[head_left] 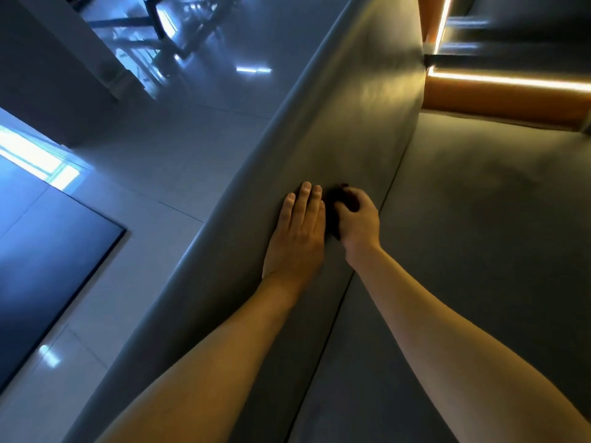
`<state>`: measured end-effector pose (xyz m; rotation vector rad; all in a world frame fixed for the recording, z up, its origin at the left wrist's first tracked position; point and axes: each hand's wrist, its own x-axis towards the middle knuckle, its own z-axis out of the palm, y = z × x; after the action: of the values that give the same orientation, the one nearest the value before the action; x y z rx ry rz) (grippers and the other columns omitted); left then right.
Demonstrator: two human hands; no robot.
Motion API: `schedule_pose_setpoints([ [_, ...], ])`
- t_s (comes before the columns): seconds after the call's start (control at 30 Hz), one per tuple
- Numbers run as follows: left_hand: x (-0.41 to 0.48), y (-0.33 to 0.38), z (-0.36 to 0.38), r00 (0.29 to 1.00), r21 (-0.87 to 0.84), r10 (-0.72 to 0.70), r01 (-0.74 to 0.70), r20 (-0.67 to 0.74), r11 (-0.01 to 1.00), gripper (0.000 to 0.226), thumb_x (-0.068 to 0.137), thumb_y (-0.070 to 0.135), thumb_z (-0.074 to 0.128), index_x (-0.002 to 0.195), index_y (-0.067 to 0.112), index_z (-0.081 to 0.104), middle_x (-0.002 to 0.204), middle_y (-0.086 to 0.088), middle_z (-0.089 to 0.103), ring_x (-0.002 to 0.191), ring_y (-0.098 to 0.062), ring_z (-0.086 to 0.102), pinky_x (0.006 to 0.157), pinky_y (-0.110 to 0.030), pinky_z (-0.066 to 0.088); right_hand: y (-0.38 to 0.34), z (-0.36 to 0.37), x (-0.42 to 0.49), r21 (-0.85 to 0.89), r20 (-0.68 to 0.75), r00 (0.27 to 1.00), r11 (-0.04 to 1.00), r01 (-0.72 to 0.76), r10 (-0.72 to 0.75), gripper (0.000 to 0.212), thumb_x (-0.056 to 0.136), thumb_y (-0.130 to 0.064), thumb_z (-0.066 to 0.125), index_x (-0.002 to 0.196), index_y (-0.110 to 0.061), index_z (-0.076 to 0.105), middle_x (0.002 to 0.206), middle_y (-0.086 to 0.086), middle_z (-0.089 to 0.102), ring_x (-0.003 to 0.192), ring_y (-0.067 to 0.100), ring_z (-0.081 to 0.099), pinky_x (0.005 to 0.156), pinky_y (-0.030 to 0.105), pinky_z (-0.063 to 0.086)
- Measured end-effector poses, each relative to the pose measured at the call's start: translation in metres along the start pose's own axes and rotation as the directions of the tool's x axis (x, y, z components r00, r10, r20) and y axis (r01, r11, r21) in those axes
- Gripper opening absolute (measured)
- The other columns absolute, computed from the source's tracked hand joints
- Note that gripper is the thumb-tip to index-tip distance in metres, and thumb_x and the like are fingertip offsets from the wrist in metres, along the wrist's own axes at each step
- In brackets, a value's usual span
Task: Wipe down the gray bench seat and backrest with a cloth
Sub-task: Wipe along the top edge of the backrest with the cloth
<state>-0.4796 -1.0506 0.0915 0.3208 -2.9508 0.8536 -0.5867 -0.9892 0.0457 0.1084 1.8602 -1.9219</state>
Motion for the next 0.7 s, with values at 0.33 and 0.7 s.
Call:
schedule_pose_setpoints([
  [0.33, -0.002, 0.001, -0.002, 0.999, 0.016, 0.010, -0.011, 0.034, 1.000, 0.060, 0.108, 0.032, 0.015, 0.159, 0.001, 0.008, 0.168, -0.020, -0.001, 0.155, -0.039, -0.005, 0.118, -0.053, -0.016, 0.039, -0.009, -0.059, -0.021, 0.137, 0.985, 0.995, -0.102, 0.104, 0.028, 0.088, -0.013, 0.063, 0.109, -0.032, 0.067, 0.110, -0.001, 0.070, 0.101, 0.018, 0.068, 0.091, 0.050, 0.059],
  [0.7, 0.001, -0.001, -0.001, 1.000, 0.021, 0.007, -0.007, -0.001, 1.000, 0.059, 0.106, 0.029, 0.024, 0.159, 0.003, 0.021, 0.168, -0.018, 0.014, 0.155, -0.038, 0.008, 0.119, -0.052, -0.014, 0.005, 0.011, 0.003, 0.053, -0.038, 0.998, 0.998, -0.042, 0.044, 0.028, 0.092, -0.007, 0.060, 0.112, -0.026, 0.063, 0.113, 0.003, 0.067, 0.103, 0.018, 0.065, 0.096, 0.045, 0.057],
])
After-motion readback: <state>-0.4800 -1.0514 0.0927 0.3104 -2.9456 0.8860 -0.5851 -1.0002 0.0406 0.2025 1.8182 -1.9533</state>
